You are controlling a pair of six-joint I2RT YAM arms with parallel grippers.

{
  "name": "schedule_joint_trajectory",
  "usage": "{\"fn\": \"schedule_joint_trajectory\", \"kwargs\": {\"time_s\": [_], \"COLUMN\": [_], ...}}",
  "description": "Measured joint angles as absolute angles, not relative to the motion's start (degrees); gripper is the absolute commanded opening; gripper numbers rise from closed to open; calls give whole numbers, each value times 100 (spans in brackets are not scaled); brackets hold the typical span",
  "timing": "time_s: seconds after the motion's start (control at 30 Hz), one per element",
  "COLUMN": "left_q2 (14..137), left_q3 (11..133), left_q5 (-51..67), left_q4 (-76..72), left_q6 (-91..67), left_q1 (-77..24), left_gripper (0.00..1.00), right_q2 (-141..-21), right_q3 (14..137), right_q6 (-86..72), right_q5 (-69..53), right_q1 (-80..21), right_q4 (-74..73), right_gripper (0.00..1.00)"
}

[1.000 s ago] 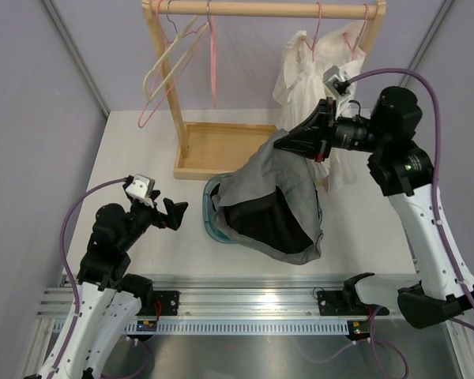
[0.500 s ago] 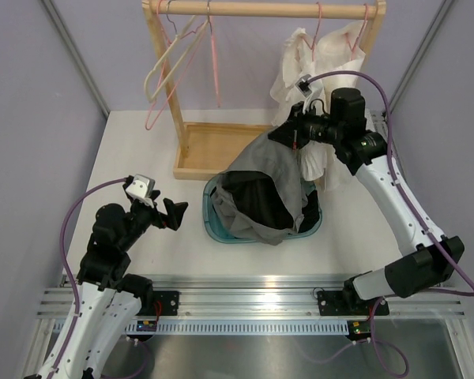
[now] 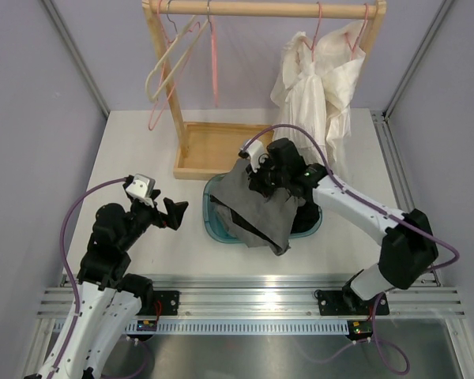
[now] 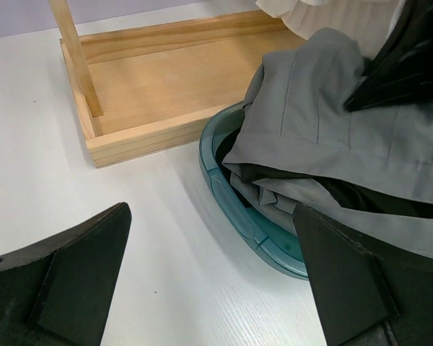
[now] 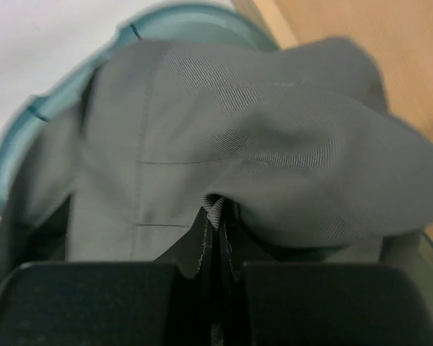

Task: Remove the skirt from the hanger
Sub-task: Place the skirt in the bin.

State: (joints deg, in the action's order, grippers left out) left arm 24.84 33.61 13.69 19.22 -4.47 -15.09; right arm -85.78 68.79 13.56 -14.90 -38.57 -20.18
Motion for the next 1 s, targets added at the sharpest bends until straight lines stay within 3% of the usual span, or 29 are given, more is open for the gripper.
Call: {"fn": "schedule_joint_trajectory", "kwargs": {"time_s": [0.17, 0.23, 0.5, 0.67, 0.8, 0.97, 1.0], "left_q2": [2486, 2486, 2480, 2480, 2480, 2462, 2451], "left_q3": [3361, 3361, 3361, 3361, 3361, 3361, 3361], "left_q5": [1372, 1374, 1374, 1376, 1380, 1391, 1393], "left_q4": [1918, 1920, 1918, 1918, 1918, 1914, 1916], "left_q6": [-447, -445, -445, -445, -445, -447, -447], "left_q1": [-1509, -1509, -1509, -1509, -1509, -1511, -1509], "left_gripper": [99, 99, 99, 99, 99, 99, 99], "right_q2": [-9935, -10429, -10462, -9865, -9139, -8381, -8326], "right_q3": [7179, 7367, 8313, 9454, 10254, 9972, 9730], "right_q6": [1918, 2108, 3065, 3601, 4381, 6040, 6217], "right_q5": [-1260, -1293, -1741, -2053, -2768, -3706, -3715], "right_q1": [-3988, -4034, -4051, -4038, -4010, -4005, -4012], "right_q4": [-2414, -2670, -4250, -5408, -6141, -7032, -7107], "right_gripper": [0, 4, 53, 68, 65, 26, 24]}}
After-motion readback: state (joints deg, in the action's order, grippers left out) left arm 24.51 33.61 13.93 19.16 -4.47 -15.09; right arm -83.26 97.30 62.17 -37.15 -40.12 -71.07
